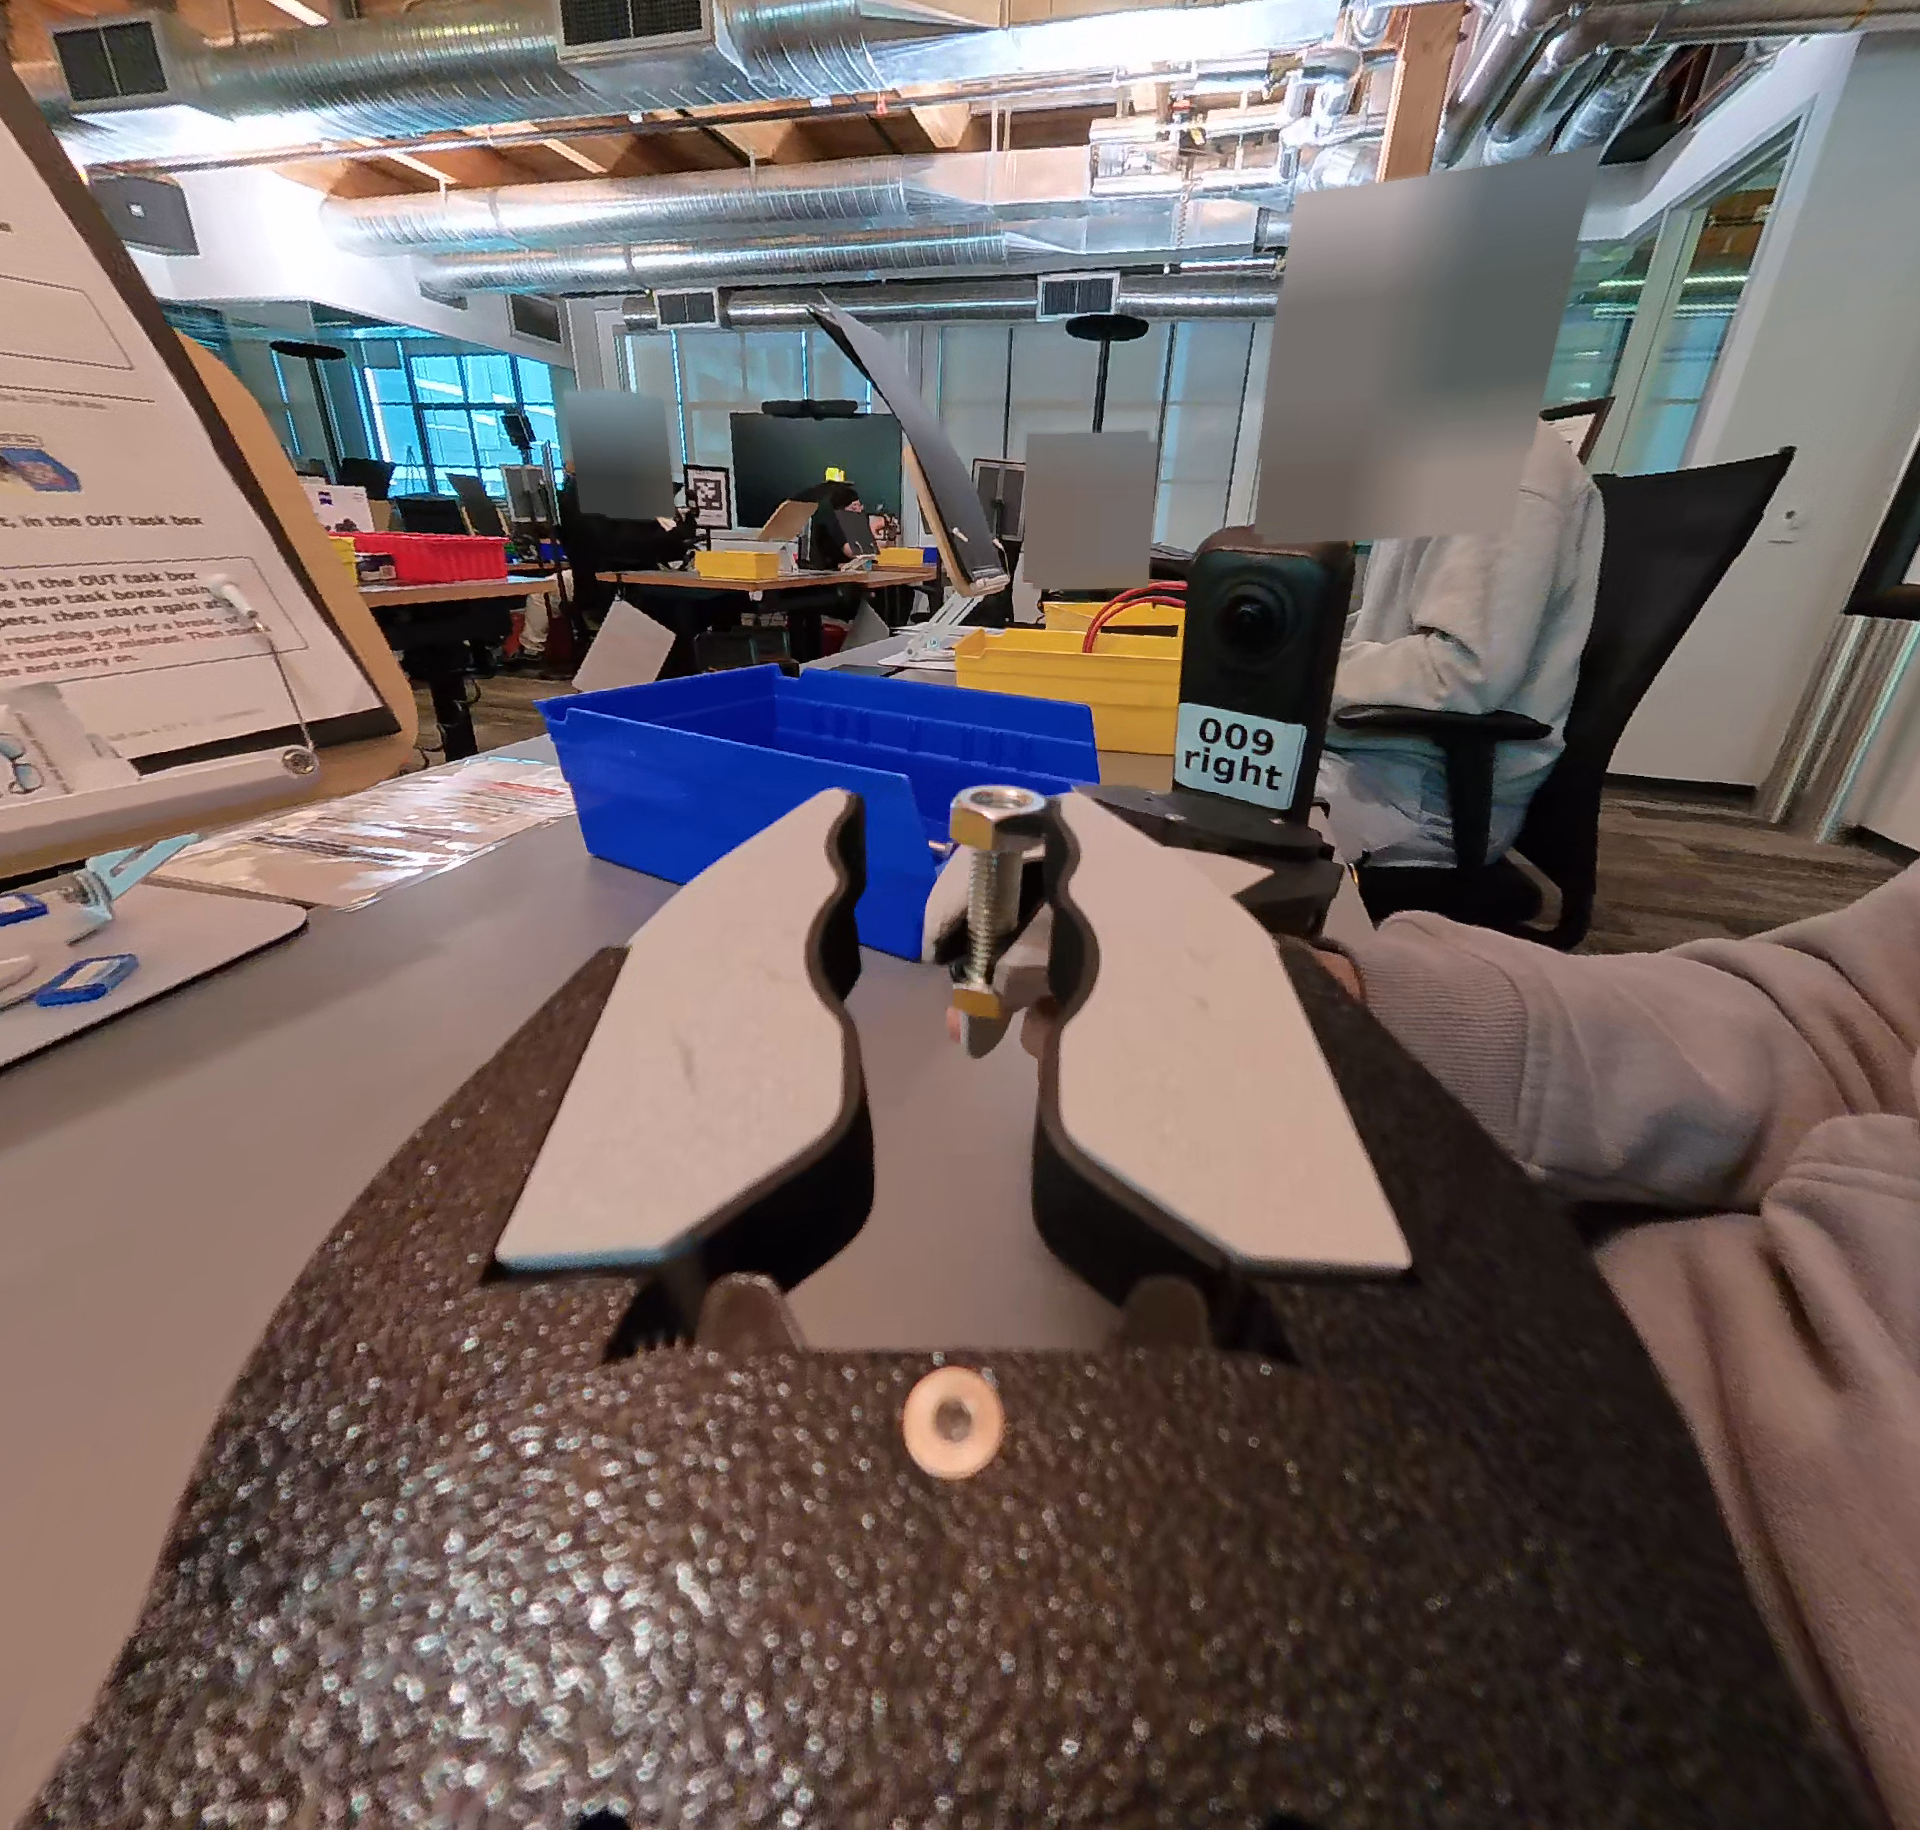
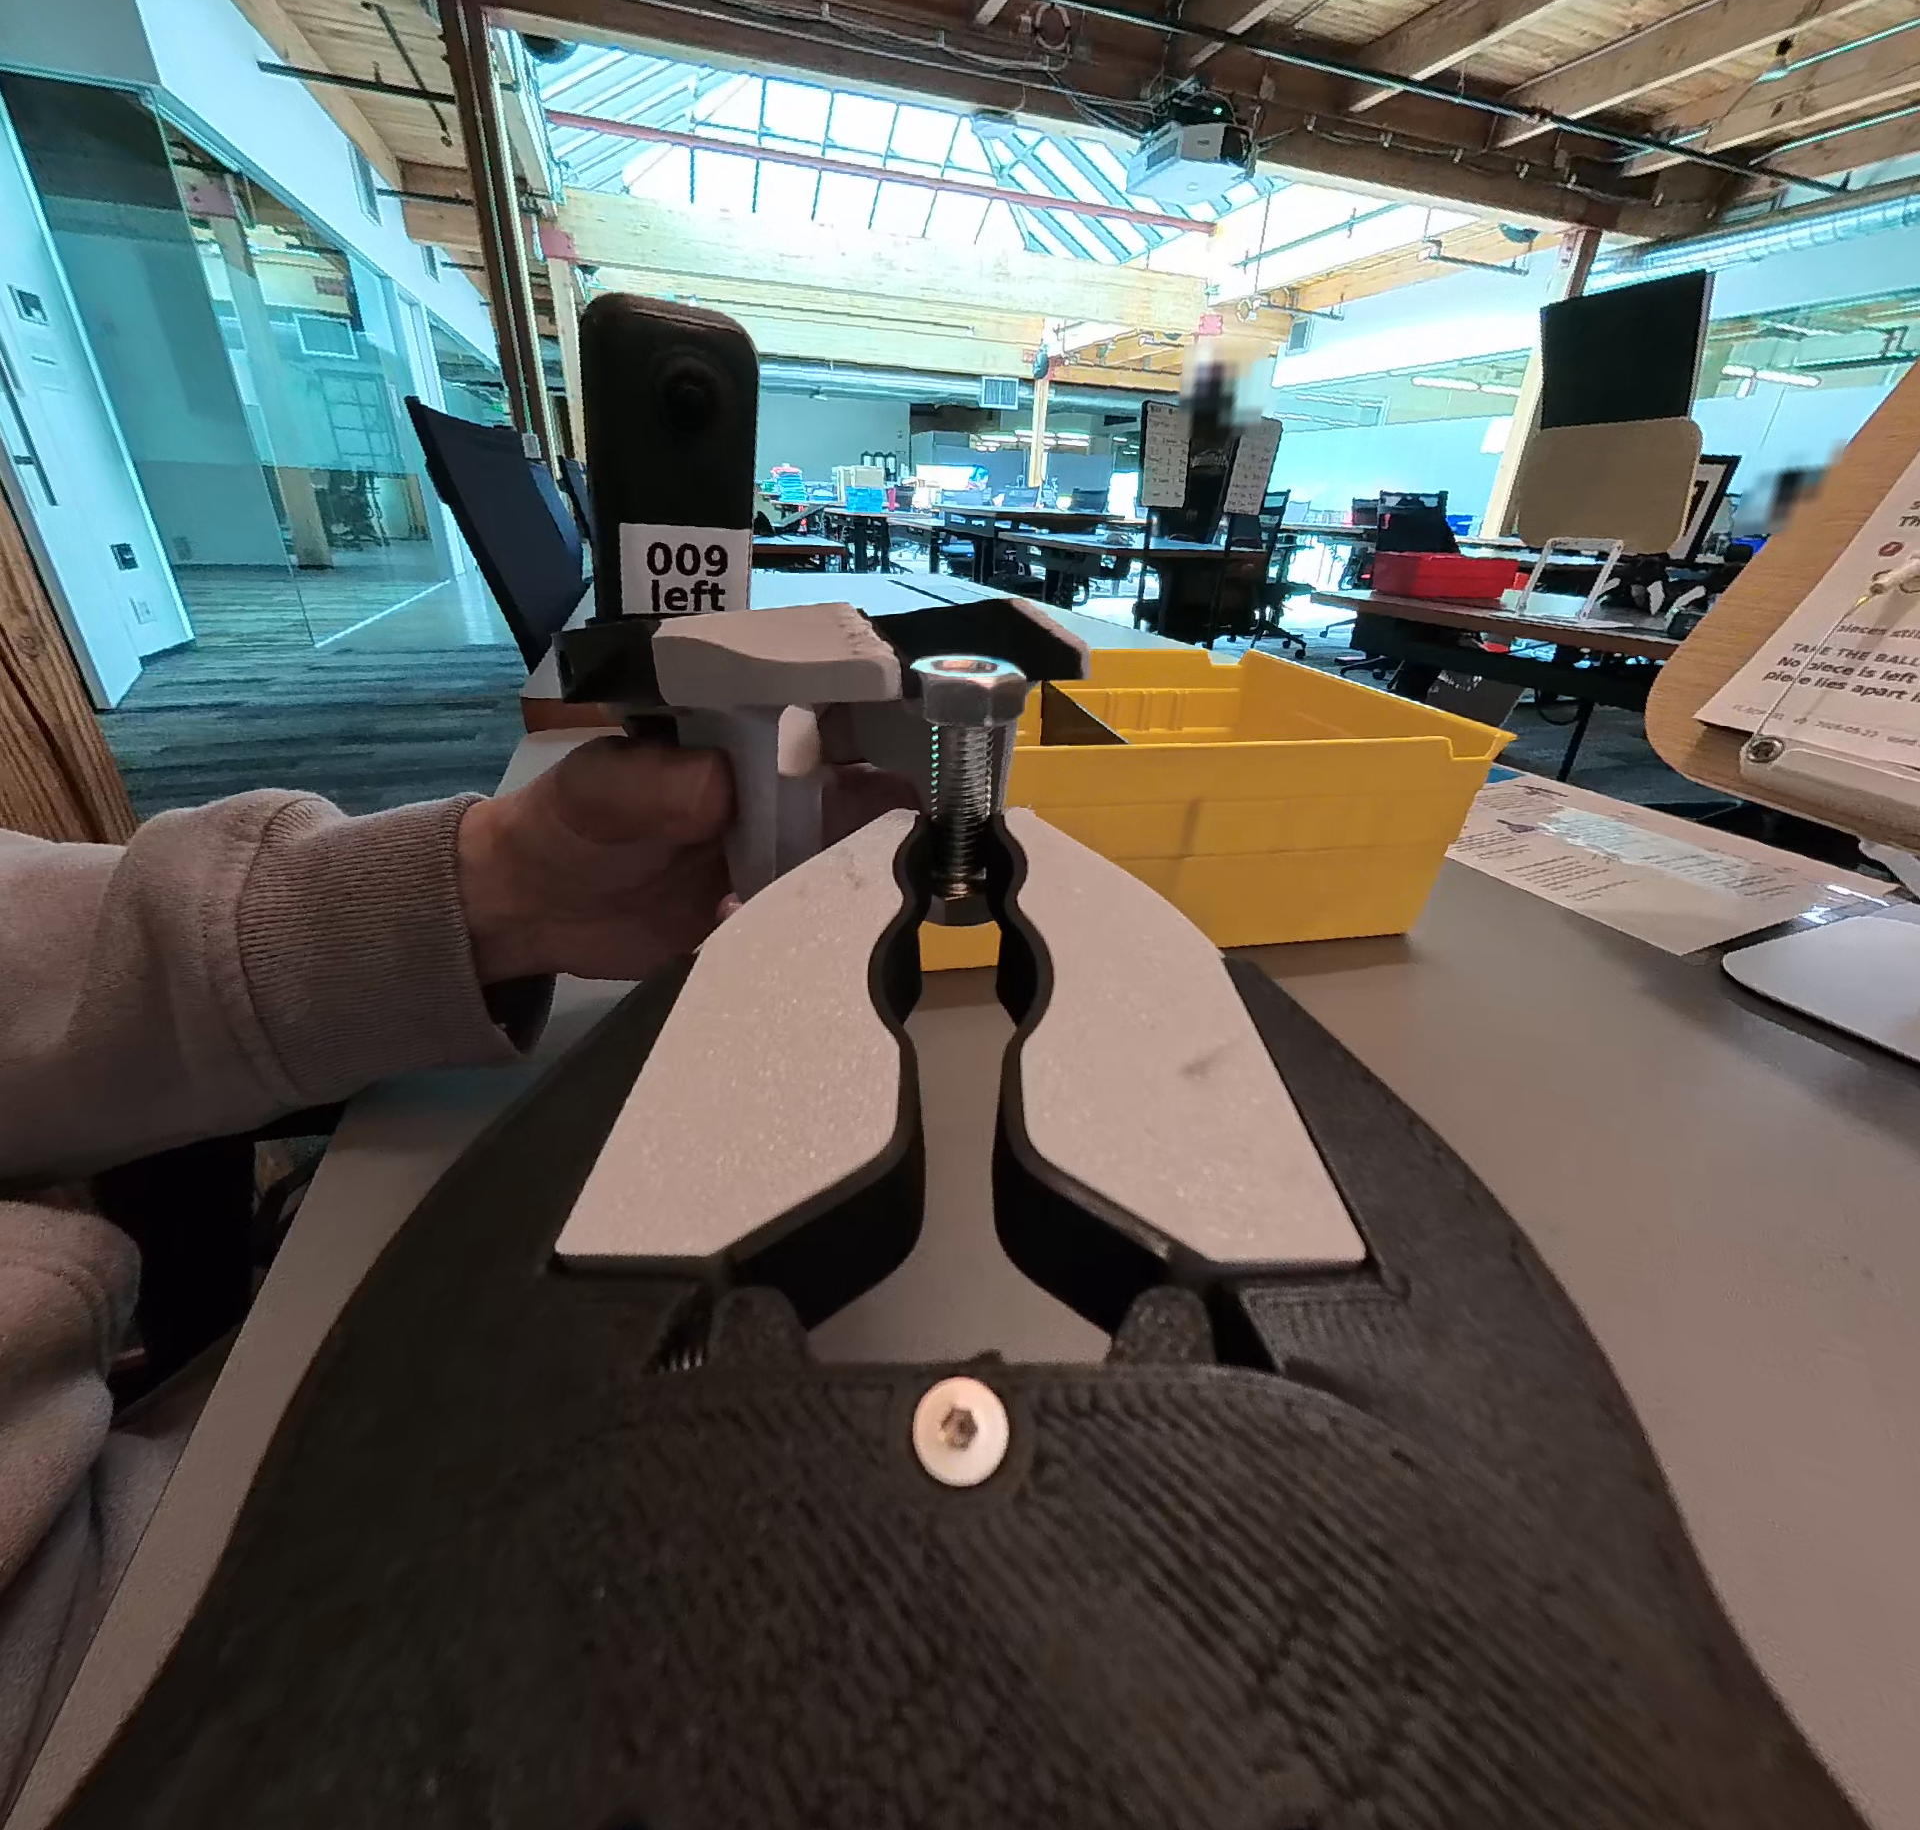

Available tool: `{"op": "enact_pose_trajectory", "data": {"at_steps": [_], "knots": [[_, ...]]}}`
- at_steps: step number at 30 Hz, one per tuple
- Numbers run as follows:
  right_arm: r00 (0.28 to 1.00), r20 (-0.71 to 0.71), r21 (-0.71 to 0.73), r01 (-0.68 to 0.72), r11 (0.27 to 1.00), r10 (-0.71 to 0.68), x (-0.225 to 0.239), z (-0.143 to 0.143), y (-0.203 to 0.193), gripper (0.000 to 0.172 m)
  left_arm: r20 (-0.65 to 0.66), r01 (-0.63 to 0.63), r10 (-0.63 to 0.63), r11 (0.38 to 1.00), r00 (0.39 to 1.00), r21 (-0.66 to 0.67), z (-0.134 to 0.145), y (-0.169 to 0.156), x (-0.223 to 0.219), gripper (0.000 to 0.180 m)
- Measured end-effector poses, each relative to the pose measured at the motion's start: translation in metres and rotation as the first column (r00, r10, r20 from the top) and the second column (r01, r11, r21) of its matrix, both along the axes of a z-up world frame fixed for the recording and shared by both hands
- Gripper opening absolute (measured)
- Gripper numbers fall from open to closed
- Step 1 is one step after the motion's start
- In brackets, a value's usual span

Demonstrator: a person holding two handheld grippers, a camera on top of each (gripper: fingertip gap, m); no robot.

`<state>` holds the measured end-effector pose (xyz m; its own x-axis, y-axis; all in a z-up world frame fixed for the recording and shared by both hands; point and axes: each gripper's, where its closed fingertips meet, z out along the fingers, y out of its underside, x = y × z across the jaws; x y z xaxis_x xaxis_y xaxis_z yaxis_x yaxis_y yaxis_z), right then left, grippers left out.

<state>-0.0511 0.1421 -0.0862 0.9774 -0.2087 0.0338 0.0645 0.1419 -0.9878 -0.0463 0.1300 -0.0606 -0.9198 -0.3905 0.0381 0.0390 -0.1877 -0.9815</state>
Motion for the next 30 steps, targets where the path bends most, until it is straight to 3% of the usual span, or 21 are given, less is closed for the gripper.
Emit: {"op": "enact_pose_trajectory", "data": {"at_steps": [6,14,22,26,30], "knots": [[1.000,-0.005,0.006,0.005,1.000,-0.005,0.002,0.001,-0.001,0.009,-0.009,-0.026,0.026,0.999,1.000,-0.021,0.004,0.011,0.001,0.031],[1.000,-0.011,0.002,0.002,1.000,-0.002,0.001,0.000,-0.001,0.009,-0.021,0.003,-0.003,1.000,1.000,0.005,0.002,-0.009,0.001,0.033],[0.999,-0.037,0.031,0.016,0.999,-0.015,0.007,0.004,-0.006,0.009,-0.058,-0.105,0.105,0.994,0.993,0.000,-0.003,0.019,0.013,0.027],[0.999,-0.032,0.020,0.021,1.000,-0.020,0.007,0.002,-0.004,0.009,-0.054,-0.031,0.029,0.999,0.998,-0.037,0.008,0.004,0.003,0.034],[0.999,-0.034,0.020,0.023,1.000,-0.022,0.007,0.002,-0.005,0.009,-0.069,-0.049,0.049,0.999,0.996,0.005,0.001,-0.010,0.010,0.037]]}}
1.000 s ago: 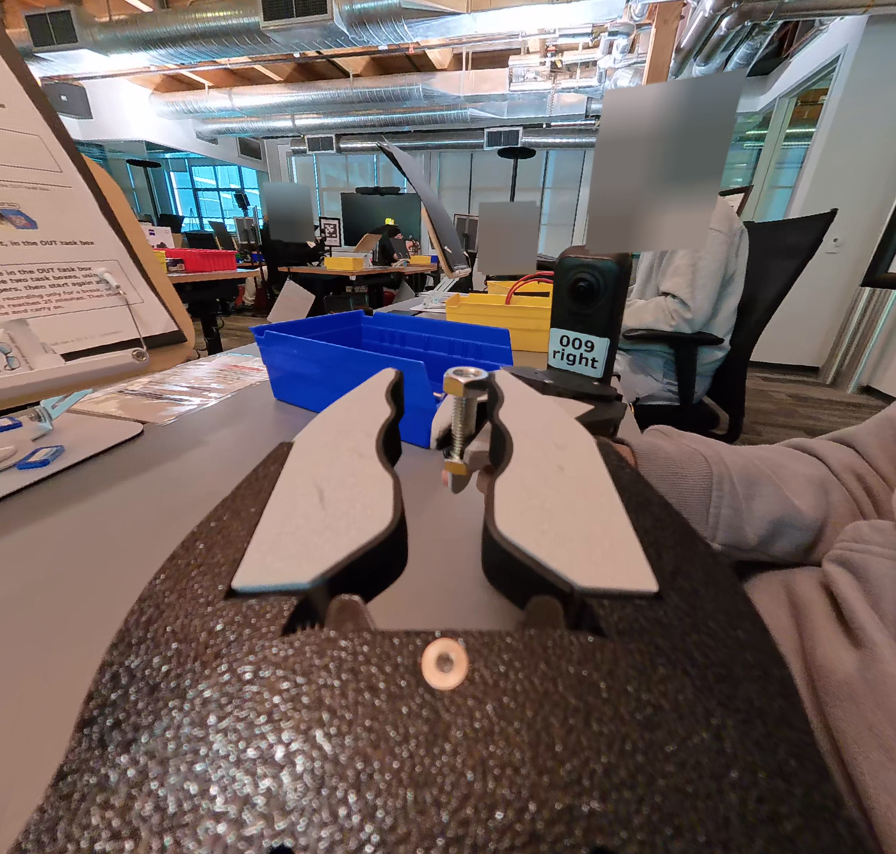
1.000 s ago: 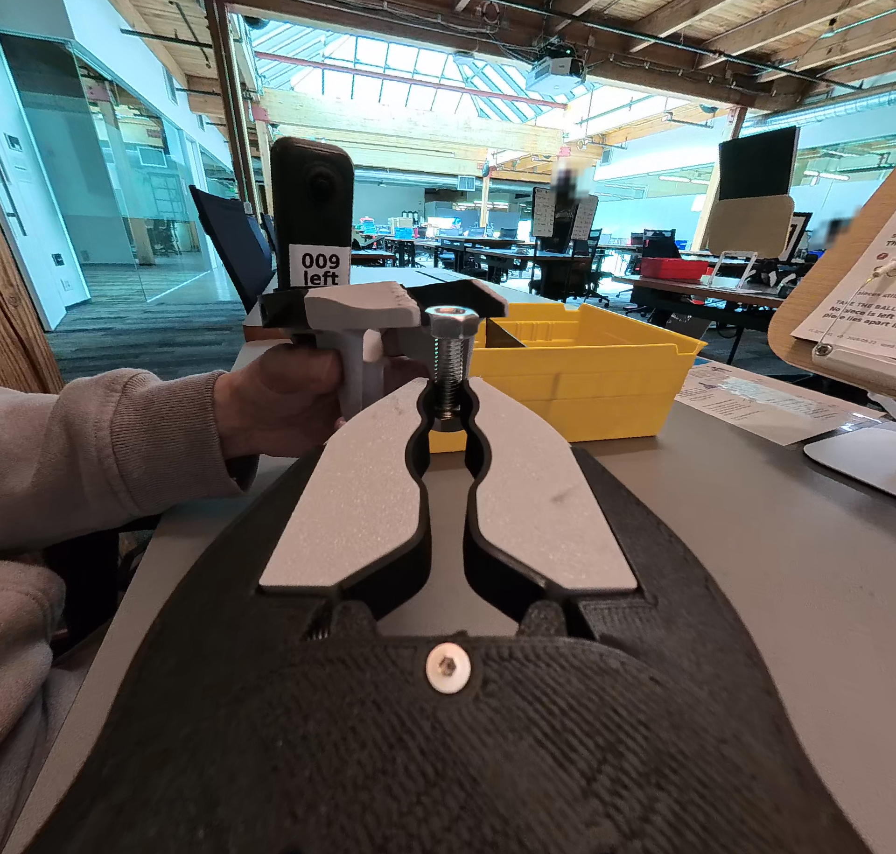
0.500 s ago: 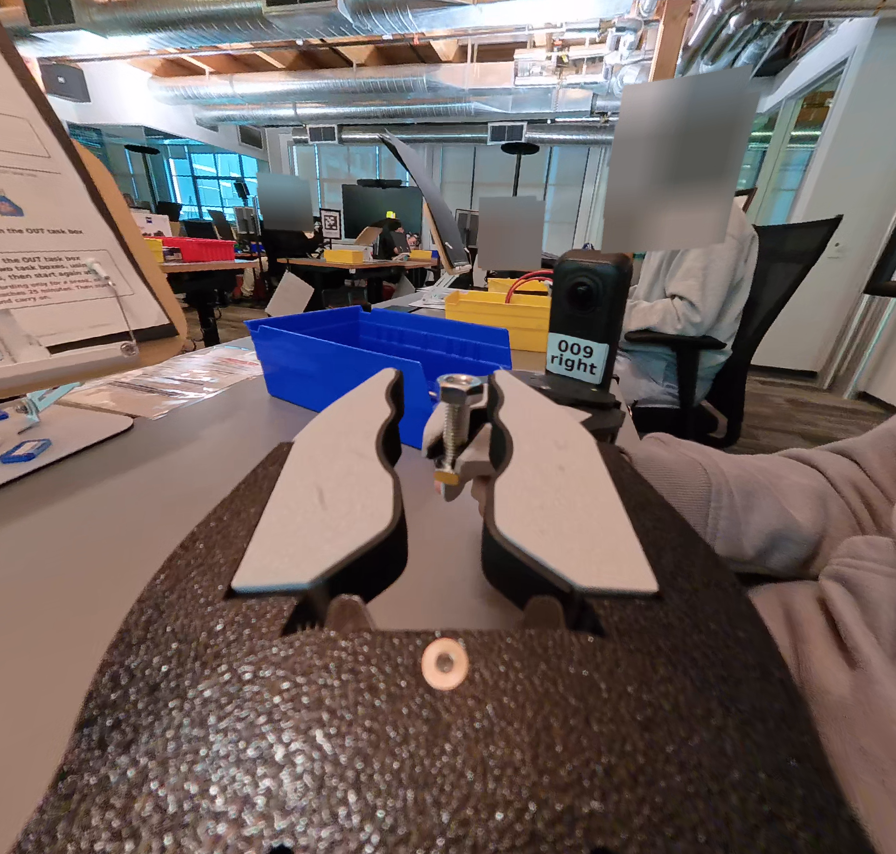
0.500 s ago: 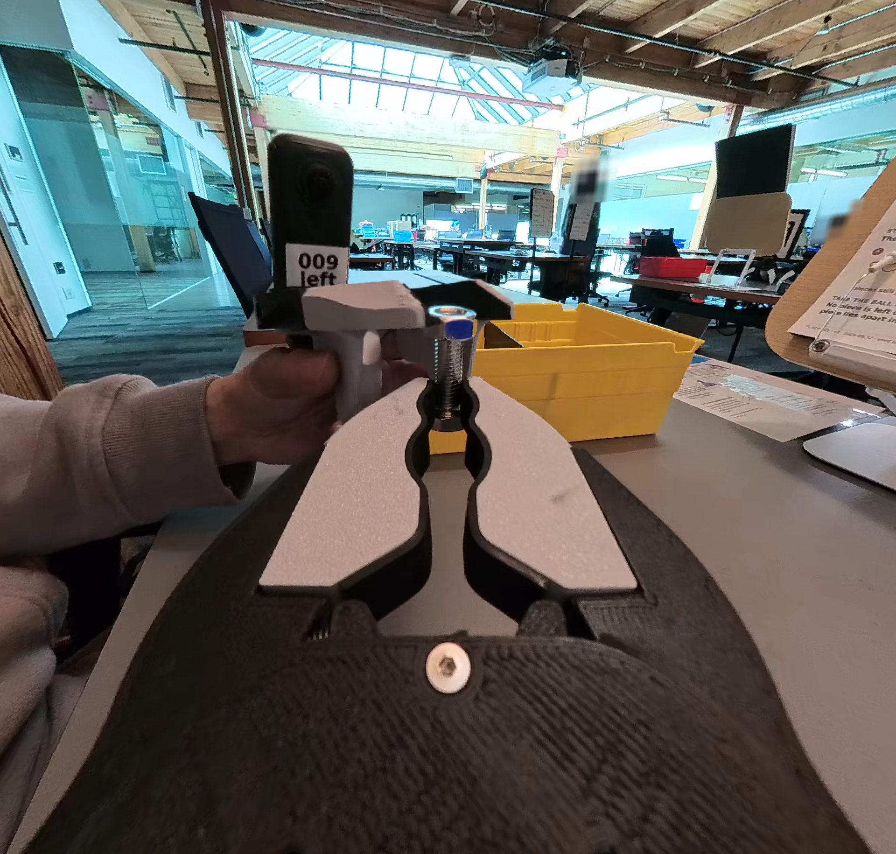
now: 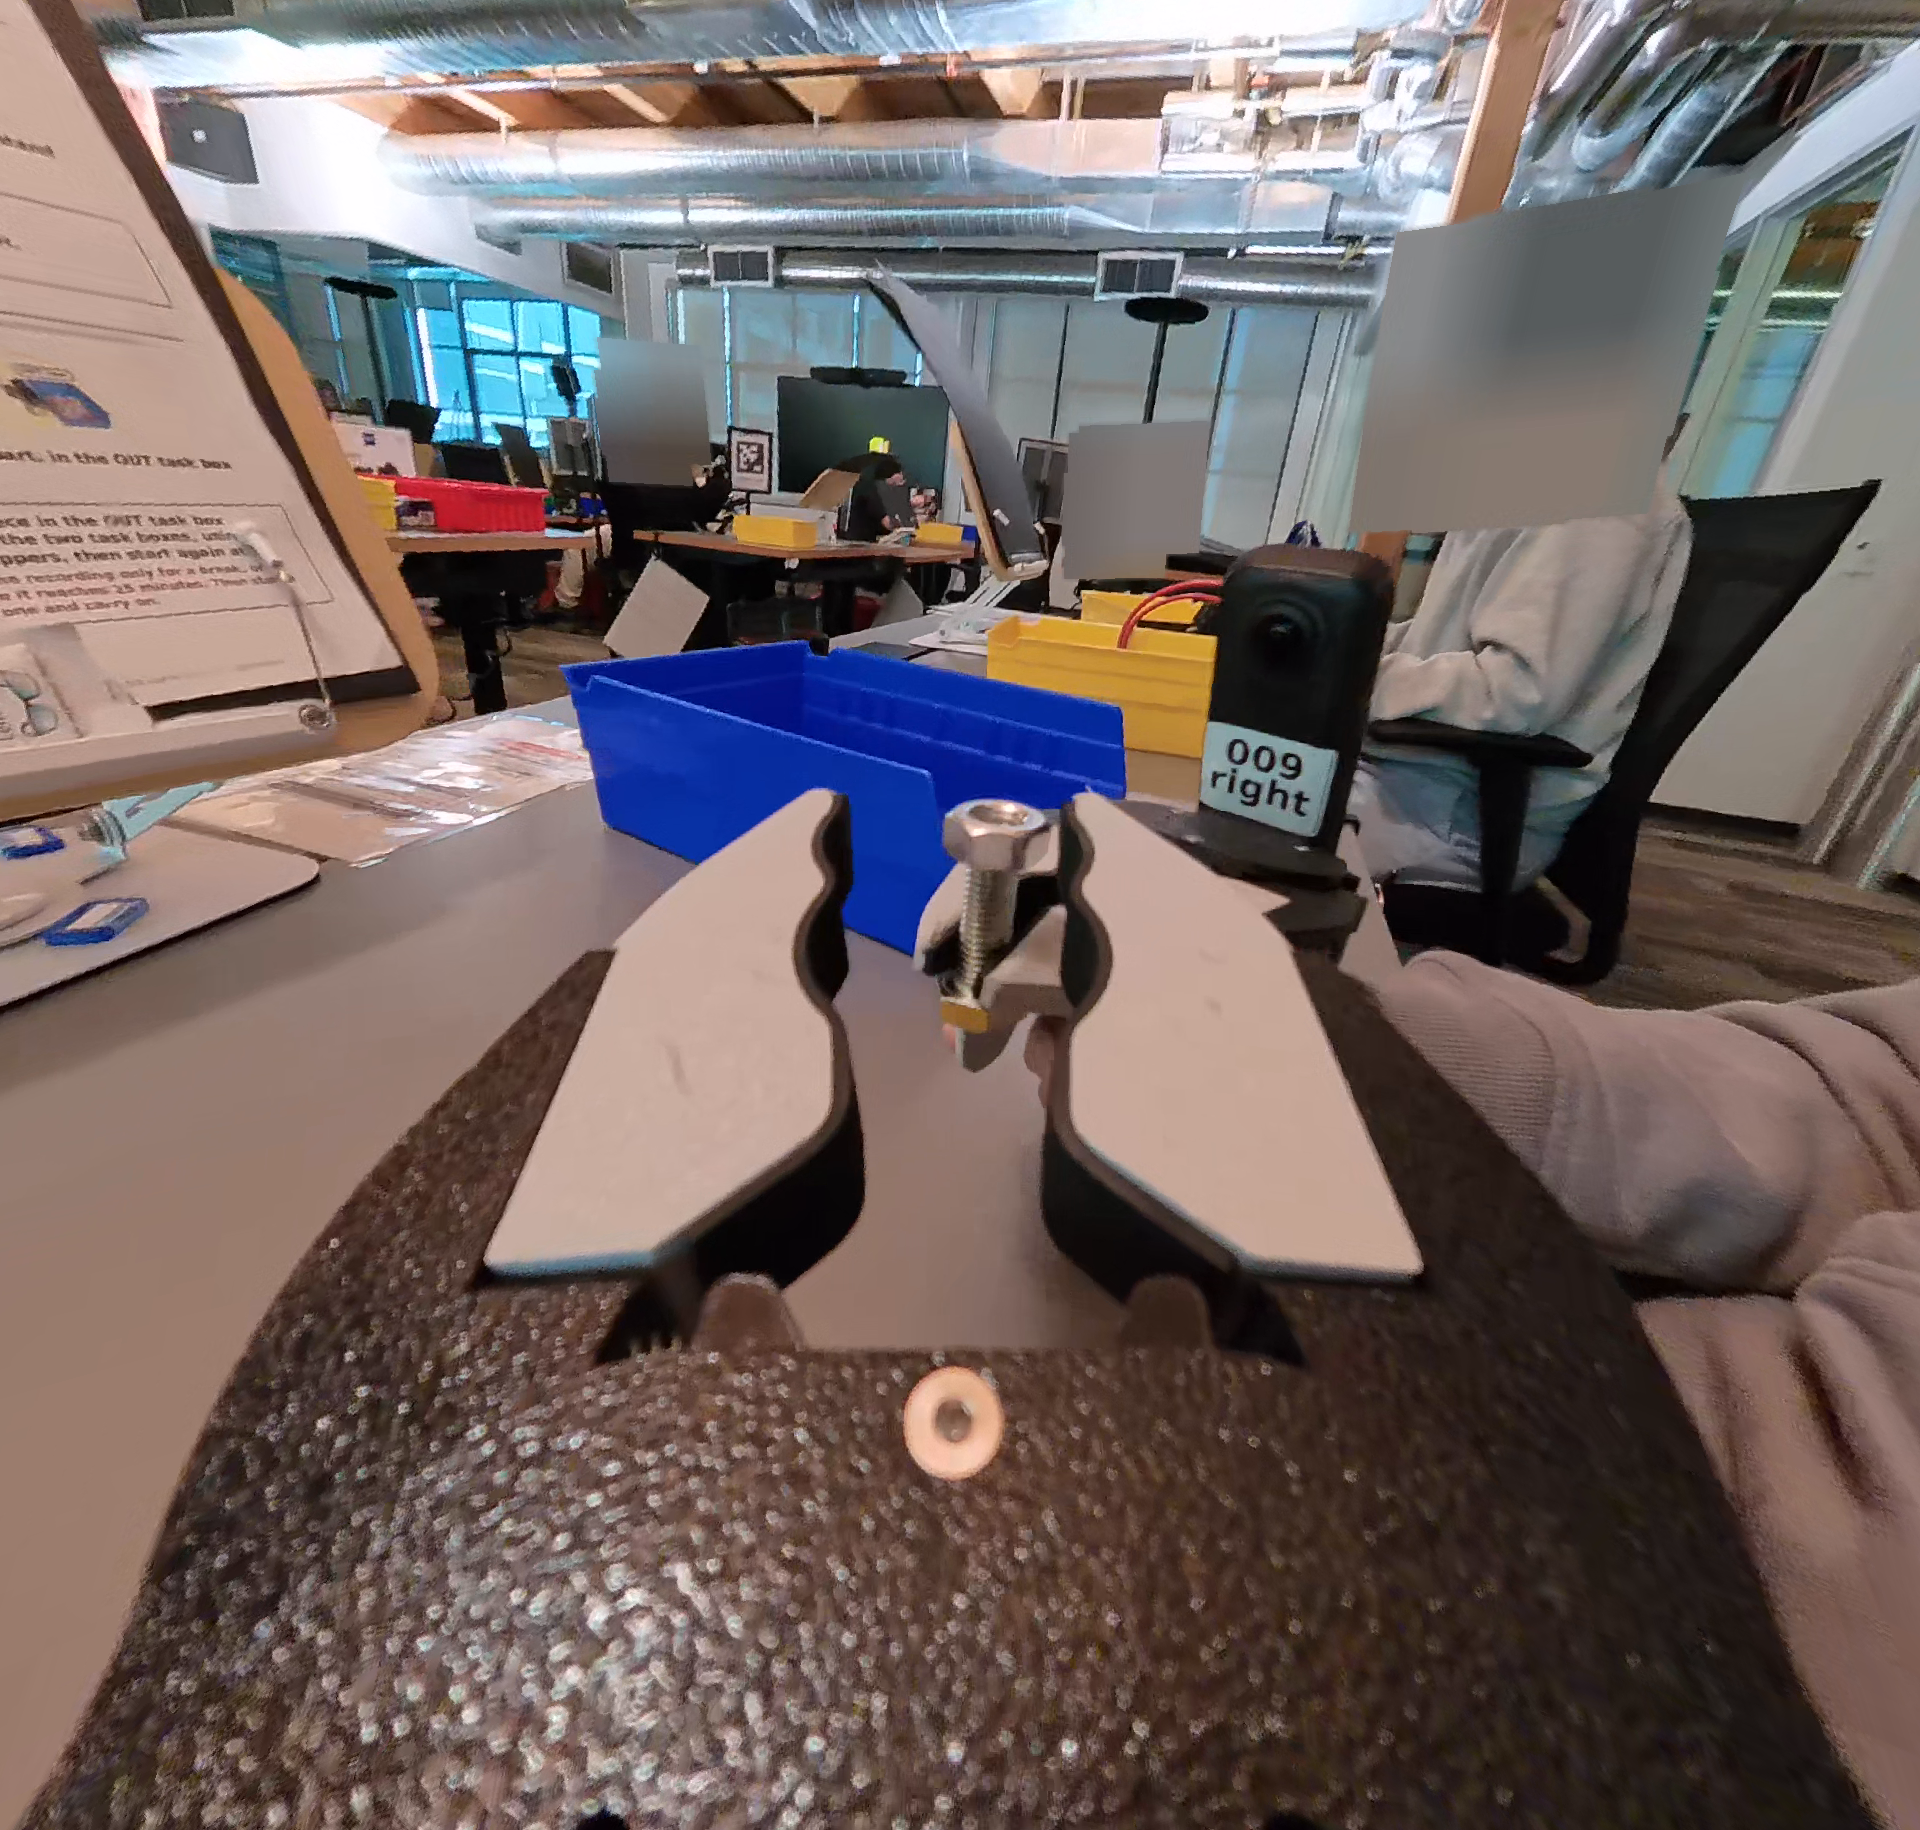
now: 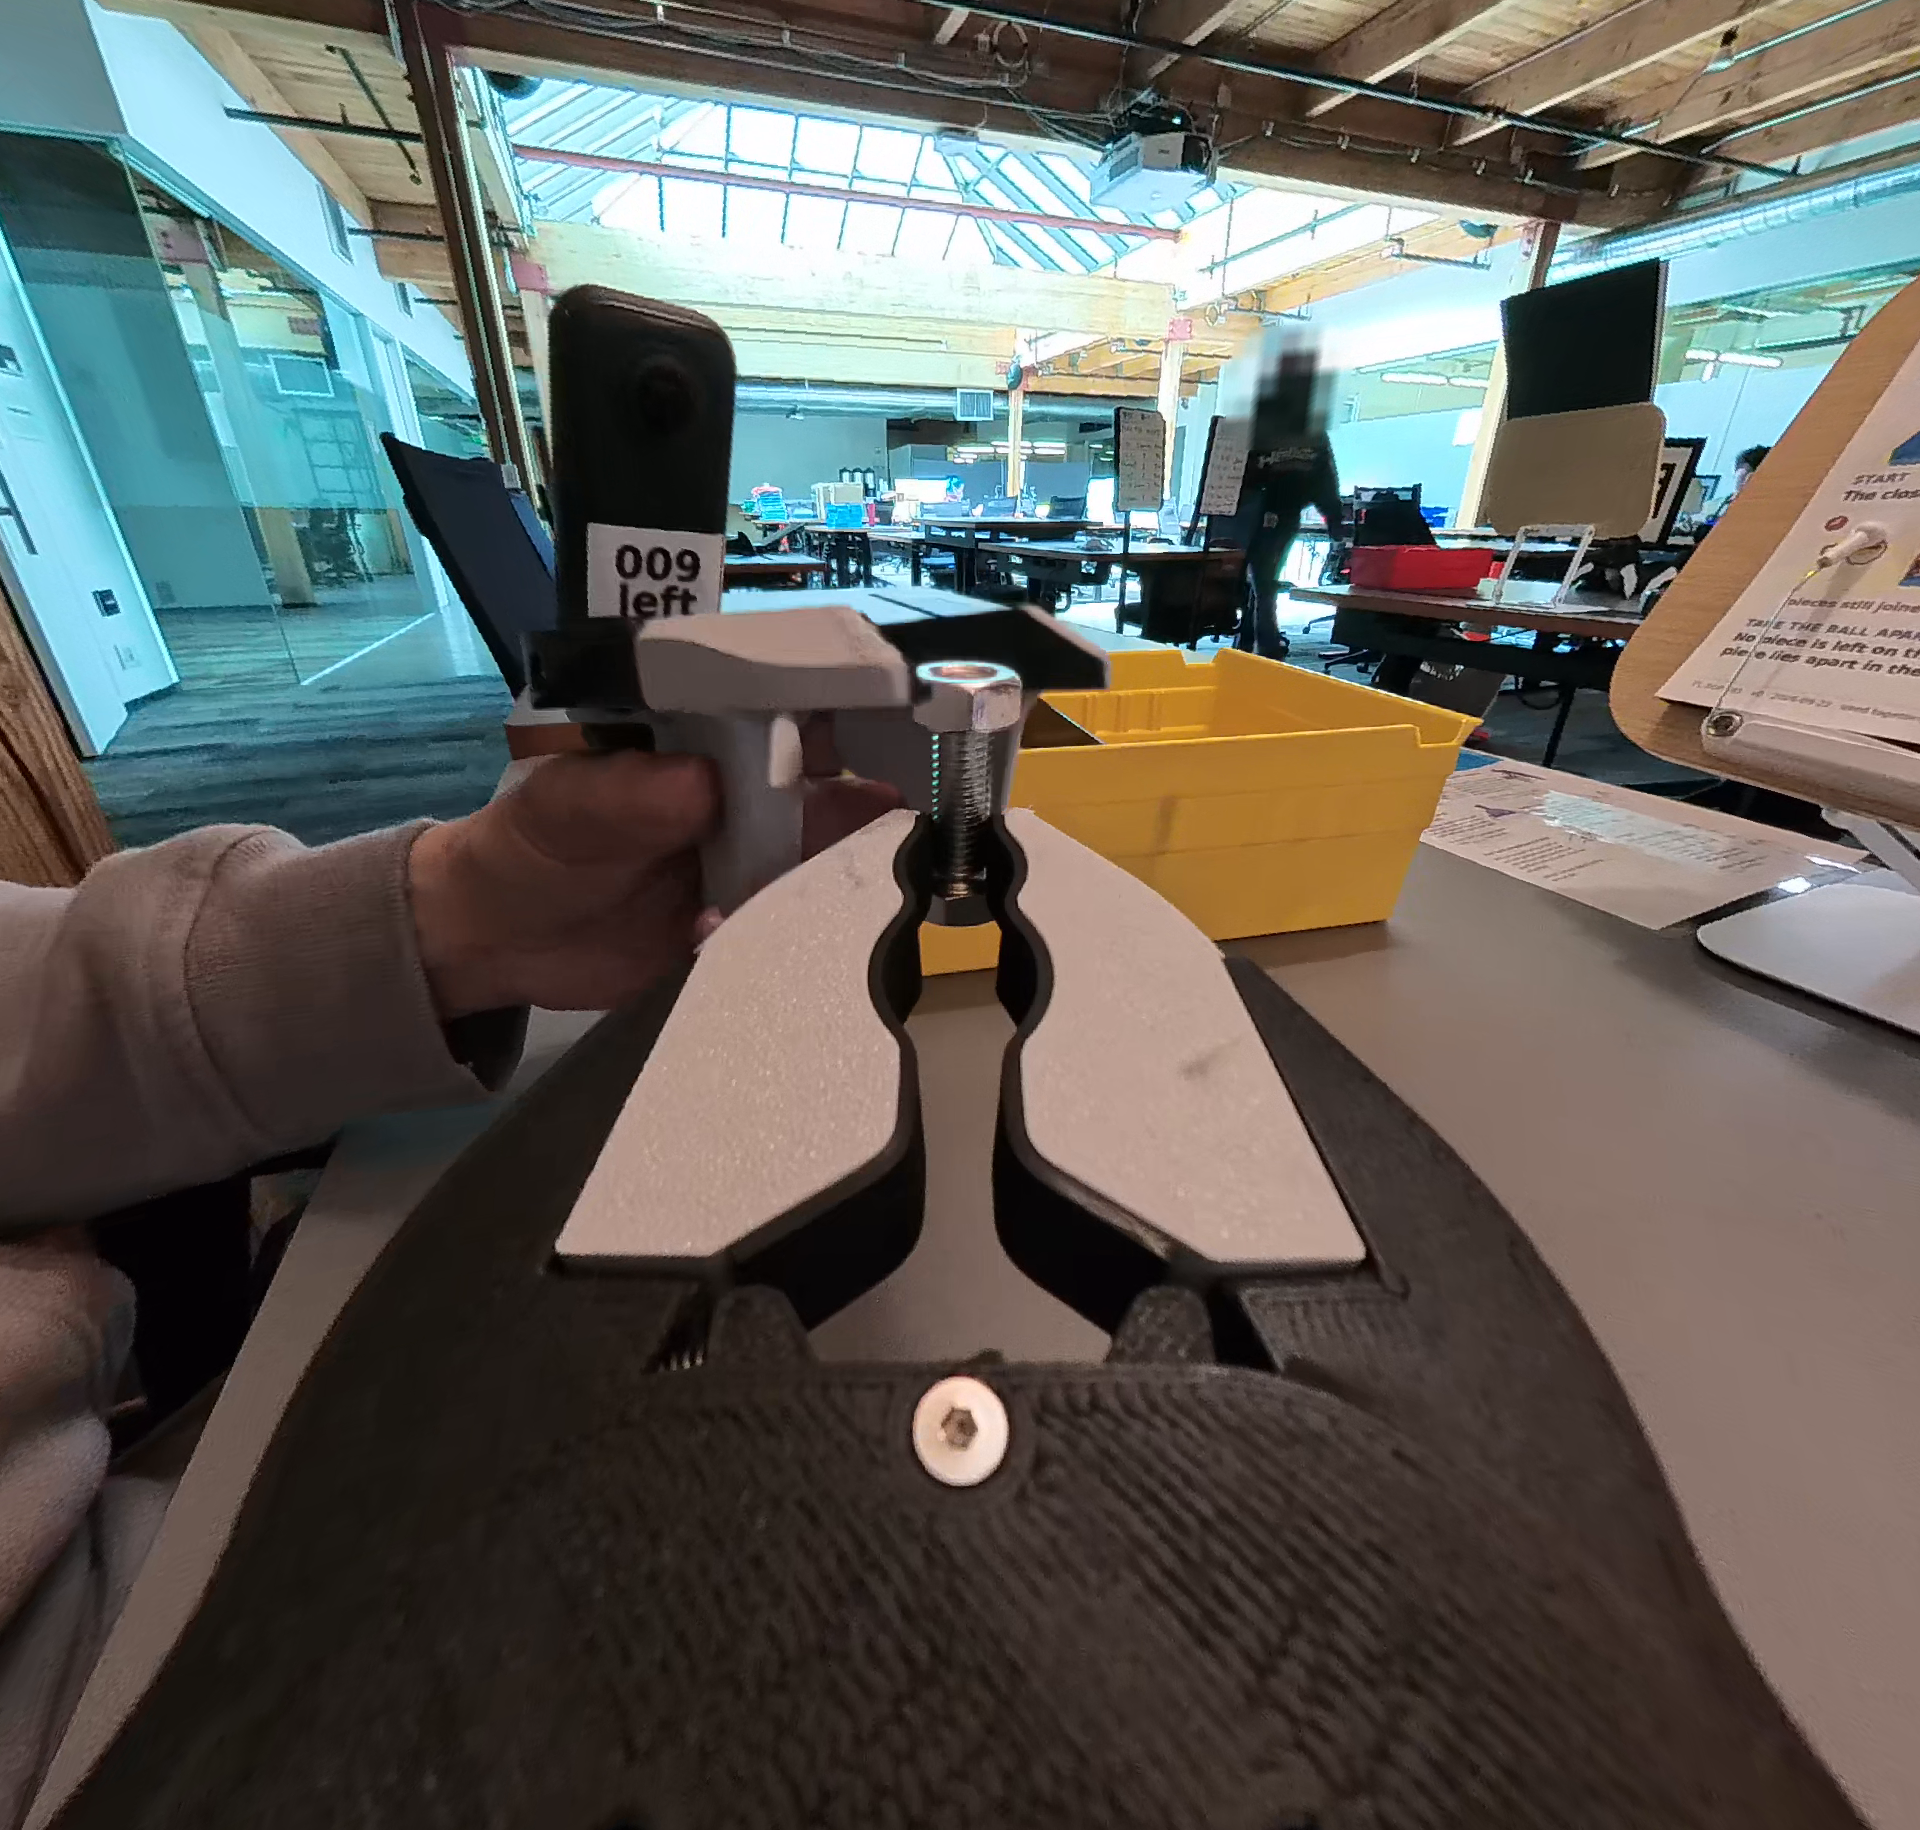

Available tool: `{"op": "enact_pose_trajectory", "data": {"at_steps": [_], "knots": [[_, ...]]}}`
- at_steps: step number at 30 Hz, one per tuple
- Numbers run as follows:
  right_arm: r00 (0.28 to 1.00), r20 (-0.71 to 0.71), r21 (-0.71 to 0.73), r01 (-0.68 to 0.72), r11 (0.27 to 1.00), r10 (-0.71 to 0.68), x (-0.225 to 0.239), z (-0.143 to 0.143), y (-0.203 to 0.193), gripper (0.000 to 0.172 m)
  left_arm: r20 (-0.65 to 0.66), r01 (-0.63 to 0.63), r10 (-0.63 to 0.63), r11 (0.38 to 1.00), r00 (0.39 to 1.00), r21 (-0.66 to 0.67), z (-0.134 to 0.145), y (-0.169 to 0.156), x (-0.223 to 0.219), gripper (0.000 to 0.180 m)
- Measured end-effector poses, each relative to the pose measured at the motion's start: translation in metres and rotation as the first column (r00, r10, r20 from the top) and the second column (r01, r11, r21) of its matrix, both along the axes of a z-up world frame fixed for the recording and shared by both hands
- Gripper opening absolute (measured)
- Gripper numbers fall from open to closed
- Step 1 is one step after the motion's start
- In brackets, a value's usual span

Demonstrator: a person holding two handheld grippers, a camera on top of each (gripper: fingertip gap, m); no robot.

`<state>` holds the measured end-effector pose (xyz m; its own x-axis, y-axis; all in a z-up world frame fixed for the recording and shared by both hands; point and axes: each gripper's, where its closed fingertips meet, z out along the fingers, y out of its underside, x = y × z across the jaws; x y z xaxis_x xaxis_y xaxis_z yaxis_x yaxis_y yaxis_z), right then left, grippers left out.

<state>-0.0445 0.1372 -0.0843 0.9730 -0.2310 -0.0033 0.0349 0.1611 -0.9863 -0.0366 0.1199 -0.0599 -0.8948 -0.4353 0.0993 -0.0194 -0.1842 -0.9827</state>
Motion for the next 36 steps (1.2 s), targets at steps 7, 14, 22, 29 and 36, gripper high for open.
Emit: {"op": "enact_pose_trajectory", "data": {"at_steps": [7,14,22,29,36], "knots": [[1.000,-0.018,0.027,0.003,1.000,-0.003,0.003,0.004,-0.004,0.009,-0.057,-0.122,0.123,0.992,0.991,0.010,-0.011,0.026,0.015,0.030],[1.000,-0.015,0.008,0.004,1.000,-0.004,0.003,0.001,-0.002,0.009,-0.031,-0.024,0.024,1.000,0.999,-0.002,0.003,0.001,0.001,0.044],[0.999,-0.031,0.026,0.009,1.000,-0.008,0.006,0.003,-0.007,0.009,-0.097,-0.141,0.140,0.990,0.985,-0.004,-0.010,0.022,0.019,0.039],[1.000,-0.023,0.018,0.005,1.000,-0.004,0.004,0.002,-0.003,0.009,-0.082,-0.076,0.073,0.996,0.994,-0.038,0.003,0.014,0.009,0.049],[0.999,-0.044,0.036,0.011,0.999,-0.010,0.007,0.003,-0.007,0.009,-0.098,-0.097,0.095,0.995,0.991,-0.016,-0.005,0.003,0.015,0.055]]}}
